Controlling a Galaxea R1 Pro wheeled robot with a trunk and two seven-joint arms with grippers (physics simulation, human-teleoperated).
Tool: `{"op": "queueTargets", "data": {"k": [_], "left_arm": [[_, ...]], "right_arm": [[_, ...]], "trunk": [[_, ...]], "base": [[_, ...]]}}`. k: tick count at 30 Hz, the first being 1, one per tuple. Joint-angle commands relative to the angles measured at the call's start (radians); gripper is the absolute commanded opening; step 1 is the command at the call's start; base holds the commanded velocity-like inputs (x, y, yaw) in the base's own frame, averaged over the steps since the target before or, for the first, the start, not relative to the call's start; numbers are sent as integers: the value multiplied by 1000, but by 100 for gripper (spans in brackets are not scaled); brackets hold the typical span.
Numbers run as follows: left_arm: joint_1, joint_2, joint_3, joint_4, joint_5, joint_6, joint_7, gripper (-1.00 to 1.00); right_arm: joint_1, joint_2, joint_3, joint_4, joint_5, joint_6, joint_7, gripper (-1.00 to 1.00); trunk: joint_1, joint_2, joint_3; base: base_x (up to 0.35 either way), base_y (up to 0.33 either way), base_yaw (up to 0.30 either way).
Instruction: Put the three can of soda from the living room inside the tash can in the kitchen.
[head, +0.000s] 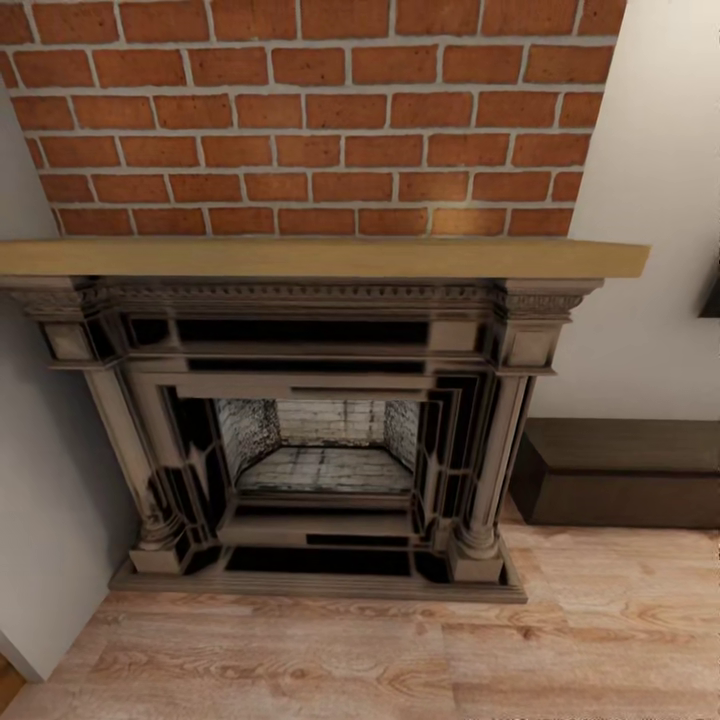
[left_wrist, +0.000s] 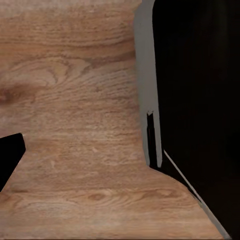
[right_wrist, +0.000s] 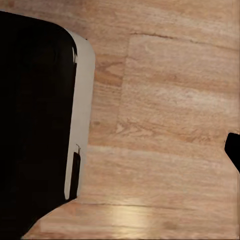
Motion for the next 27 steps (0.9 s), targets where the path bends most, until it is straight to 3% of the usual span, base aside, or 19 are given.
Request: {"op": "queueTargets", "data": {"k": [1, 11, 27], "left_arm": [[2, 3, -1, 0, 2, 0, 1, 100], [9, 14, 0, 0, 33, -1, 5, 100], [9, 16, 0, 0, 40, 0, 6, 100]], "right_arm": [[4, -1, 0, 3, 0, 0, 0, 100], [44, -36, -2, 19, 0, 0, 0, 100], [52, -40, 0, 20, 0, 0, 1, 100]], "trunk": [[-4, 7, 2], [-42, 77, 20], [-104, 189, 46]], "base": [[0, 0, -61], [0, 0, -77], [0, 0, -84]]}}
